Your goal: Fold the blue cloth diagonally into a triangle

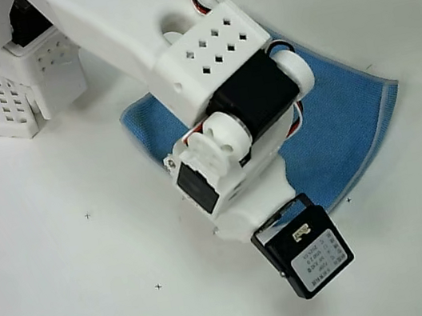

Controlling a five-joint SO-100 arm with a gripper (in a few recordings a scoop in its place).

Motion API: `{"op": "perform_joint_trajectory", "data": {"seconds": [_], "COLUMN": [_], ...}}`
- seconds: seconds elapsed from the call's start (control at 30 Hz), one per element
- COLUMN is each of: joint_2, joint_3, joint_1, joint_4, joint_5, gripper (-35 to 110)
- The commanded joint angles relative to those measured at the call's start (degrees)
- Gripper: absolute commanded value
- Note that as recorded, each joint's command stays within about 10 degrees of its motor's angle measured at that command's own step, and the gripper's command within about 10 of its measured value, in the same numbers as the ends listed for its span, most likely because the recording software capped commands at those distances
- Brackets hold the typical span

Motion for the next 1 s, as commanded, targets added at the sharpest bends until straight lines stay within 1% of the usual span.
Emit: {"op": "perform_joint_trajectory", "data": {"seconds": [0.0, 0.13, 0.37, 0.53, 0.7, 0.97], "joint_2": [1.8, 1.4, -5.5, -5.7, -11.5, -15.8], "joint_3": [-3.5, -4.4, -11.3, -12.6, -20.9, -28.5], "joint_1": [-1.1, -1.5, -3.2, -3.2, -2.5, -2.3], "joint_4": [1.3, 1.1, 1.6, 1.6, 8.0, 11.6], "joint_5": [1.4, 1.5, 0.7, 0.2, -4.1, -7.6], "gripper": [24, 24, 24, 24, 24, 24]}}
